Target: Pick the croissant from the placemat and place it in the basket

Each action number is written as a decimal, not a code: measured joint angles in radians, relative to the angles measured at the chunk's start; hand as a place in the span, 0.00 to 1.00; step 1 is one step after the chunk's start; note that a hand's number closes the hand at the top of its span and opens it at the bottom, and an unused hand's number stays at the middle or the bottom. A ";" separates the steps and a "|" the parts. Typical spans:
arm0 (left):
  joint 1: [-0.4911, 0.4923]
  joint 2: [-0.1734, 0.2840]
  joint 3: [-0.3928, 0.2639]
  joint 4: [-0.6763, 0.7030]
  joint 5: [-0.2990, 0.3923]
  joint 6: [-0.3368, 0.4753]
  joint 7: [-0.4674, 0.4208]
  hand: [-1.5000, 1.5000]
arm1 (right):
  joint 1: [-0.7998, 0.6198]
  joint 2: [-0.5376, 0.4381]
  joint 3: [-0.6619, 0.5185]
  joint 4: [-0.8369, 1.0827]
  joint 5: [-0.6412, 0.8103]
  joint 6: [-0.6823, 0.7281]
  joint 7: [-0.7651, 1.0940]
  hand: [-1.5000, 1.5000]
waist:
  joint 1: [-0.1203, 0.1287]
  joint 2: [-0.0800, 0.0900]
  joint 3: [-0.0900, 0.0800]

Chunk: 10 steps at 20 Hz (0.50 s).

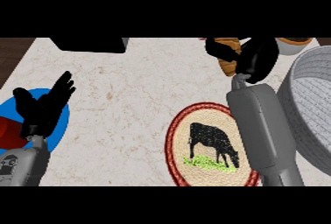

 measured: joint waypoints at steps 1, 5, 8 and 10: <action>-0.002 0.001 0.000 -0.001 -0.001 0.000 0.000 0.50 | -0.045 0.001 -0.006 0.020 0.054 0.002 0.055 1.00 | 0.001 0.000 0.000; -0.009 0.003 0.002 0.008 0.000 -0.005 0.003 0.50 | -0.225 0.002 -0.031 0.121 0.248 0.045 0.223 1.00 | 0.001 0.002 0.002; -0.010 0.005 0.003 0.001 0.000 -0.005 0.011 0.50 | -0.336 -0.006 -0.067 0.197 0.361 0.073 0.276 1.00 | 0.000 0.003 0.004; -0.015 0.002 0.005 -0.002 0.003 -0.002 0.018 0.50 | -0.398 -0.022 -0.096 0.248 0.412 0.086 0.297 1.00 | -0.004 0.005 0.005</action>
